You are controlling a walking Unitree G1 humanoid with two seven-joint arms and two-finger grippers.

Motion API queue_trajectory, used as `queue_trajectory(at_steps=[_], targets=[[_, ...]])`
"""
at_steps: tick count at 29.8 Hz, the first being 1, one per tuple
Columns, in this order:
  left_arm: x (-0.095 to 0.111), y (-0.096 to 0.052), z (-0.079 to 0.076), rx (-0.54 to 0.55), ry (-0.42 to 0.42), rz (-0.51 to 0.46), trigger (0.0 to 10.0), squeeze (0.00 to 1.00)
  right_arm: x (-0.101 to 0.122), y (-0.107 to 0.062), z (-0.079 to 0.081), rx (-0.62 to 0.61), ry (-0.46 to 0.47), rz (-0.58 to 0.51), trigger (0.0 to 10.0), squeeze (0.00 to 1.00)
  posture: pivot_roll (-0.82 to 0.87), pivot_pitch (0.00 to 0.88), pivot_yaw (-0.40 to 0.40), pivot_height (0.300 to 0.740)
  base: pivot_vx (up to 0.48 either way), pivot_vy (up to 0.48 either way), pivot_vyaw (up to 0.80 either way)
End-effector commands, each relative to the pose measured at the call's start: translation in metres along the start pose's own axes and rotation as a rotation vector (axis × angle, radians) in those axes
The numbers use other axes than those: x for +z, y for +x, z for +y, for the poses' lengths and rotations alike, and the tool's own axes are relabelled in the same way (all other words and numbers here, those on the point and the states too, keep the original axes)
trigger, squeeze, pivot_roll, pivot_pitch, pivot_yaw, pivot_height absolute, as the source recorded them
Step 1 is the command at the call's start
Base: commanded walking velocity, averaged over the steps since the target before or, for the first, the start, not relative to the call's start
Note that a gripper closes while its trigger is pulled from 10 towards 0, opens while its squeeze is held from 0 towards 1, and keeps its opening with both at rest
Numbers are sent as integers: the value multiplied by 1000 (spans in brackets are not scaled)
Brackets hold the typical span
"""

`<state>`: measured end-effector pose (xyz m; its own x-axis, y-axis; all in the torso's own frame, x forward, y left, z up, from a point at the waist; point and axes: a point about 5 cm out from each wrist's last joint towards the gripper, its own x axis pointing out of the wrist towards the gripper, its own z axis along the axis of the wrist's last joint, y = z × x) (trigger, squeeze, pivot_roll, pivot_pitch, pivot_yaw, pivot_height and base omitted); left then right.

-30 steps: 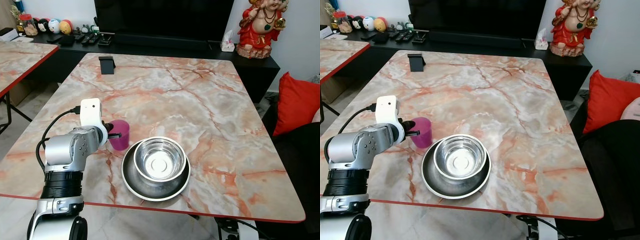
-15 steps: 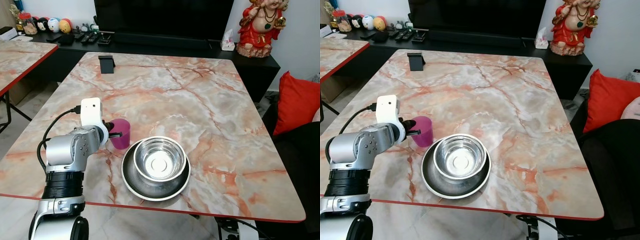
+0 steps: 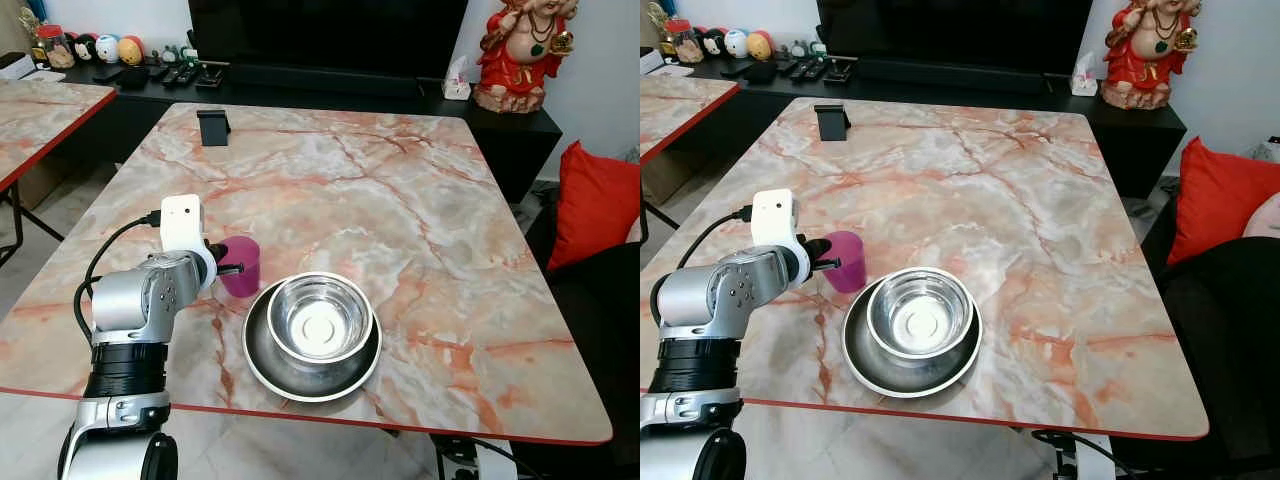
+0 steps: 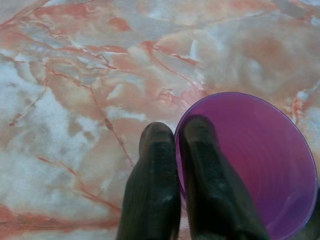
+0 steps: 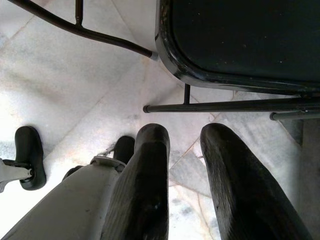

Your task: Setting the table

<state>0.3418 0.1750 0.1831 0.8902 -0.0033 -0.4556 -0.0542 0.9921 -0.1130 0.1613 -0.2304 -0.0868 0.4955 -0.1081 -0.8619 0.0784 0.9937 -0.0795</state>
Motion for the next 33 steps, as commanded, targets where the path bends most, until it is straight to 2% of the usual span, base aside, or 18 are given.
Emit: queue_trajectory(at_steps=[1, 16, 18, 25, 28, 33], targets=[[7, -2, -3, -2, 4, -29, 10000, 843, 1, 0, -2, -7, -4, 3, 10000, 0, 85, 0, -43, 740, 0, 0, 0], [8, -2, -5, -15, -1, -45, 10000, 851, 1, 0, -3, -7, -7, 3, 10000, 0, 87, 0, -44, 740, 0, 0, 0], [8, -2, -5, -16, -1, -44, 10000, 1000, 1, 0, -3, -7, -7, 2, 10000, 0, 87, 0, -44, 740, 0, 0, 0], [11, -2, -10, -46, -30, -77, 10000, 961, 1, 0, -3, -8, -7, 2, 10000, 0, 86, 0, -45, 740, 0, 0, 0], [13, -3, -12, -59, -28, -93, 10000, 1000, 1, 0, -3, -8, -8, 2, 10000, 0, 85, 0, -45, 740, 0, 0, 0], [15, -4, -15, -70, -26, -110, 10000, 1000, 1, 0, -3, -9, -7, 1, 10000, 0, 85, 0, -45, 740, 0, 0, 0]])
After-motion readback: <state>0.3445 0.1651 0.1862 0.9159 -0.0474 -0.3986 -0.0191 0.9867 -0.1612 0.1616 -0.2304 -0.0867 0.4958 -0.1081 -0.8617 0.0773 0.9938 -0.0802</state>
